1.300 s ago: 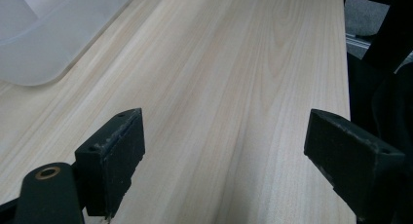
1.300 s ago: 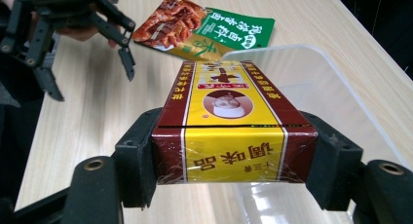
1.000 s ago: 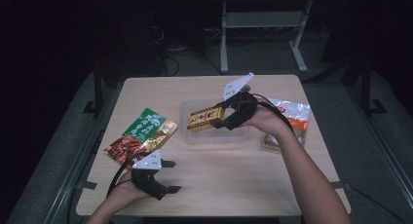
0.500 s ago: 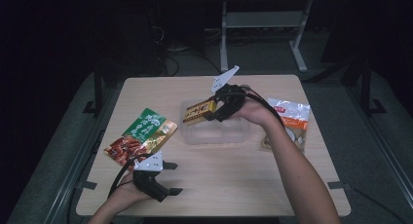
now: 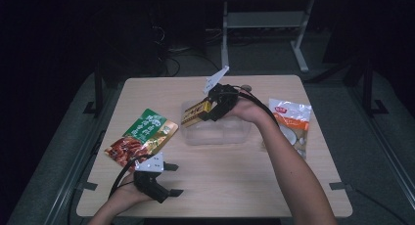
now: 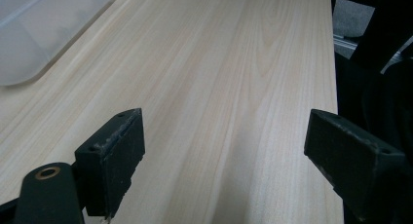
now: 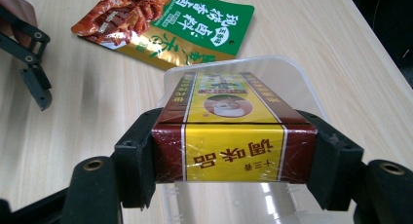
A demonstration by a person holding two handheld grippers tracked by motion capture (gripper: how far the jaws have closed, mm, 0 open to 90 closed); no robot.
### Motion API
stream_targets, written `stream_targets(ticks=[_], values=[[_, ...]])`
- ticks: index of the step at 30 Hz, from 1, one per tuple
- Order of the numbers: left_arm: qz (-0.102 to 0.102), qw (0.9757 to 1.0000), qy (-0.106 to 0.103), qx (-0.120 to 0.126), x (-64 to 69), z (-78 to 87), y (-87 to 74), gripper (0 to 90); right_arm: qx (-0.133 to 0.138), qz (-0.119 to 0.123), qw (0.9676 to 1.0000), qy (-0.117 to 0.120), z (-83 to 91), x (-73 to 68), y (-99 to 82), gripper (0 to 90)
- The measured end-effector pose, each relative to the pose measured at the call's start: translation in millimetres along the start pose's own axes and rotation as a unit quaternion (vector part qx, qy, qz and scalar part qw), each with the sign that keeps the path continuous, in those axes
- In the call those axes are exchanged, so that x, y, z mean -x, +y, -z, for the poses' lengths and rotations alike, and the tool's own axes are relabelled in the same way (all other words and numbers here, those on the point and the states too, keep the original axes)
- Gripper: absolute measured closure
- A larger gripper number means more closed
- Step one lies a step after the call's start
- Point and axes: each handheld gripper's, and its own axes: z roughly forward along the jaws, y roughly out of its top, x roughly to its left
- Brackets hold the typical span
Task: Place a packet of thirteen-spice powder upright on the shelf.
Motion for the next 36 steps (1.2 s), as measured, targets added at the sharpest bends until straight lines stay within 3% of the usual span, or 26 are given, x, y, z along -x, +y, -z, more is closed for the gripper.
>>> stream_targets(ticks=[5,18,36], values=[[0.001,1.0,-0.001,0.002,0.4,0.0,0.0,14.2,-0.008,0.001,1.0,0.0,-5.0,2.7,2.7,31.3],[0.005,1.0,-0.003,0.005,0.2,-0.3,0.0,14.1,0.008,-0.009,0.9999,0.0,-10.5,6.6,4.9,31.1],[0.004,0.9999,-0.009,0.005,1.2,-2.2,0.6,14.0,0.013,0.006,0.9999,0.002,-21.4,7.0,20.3,31.0]])
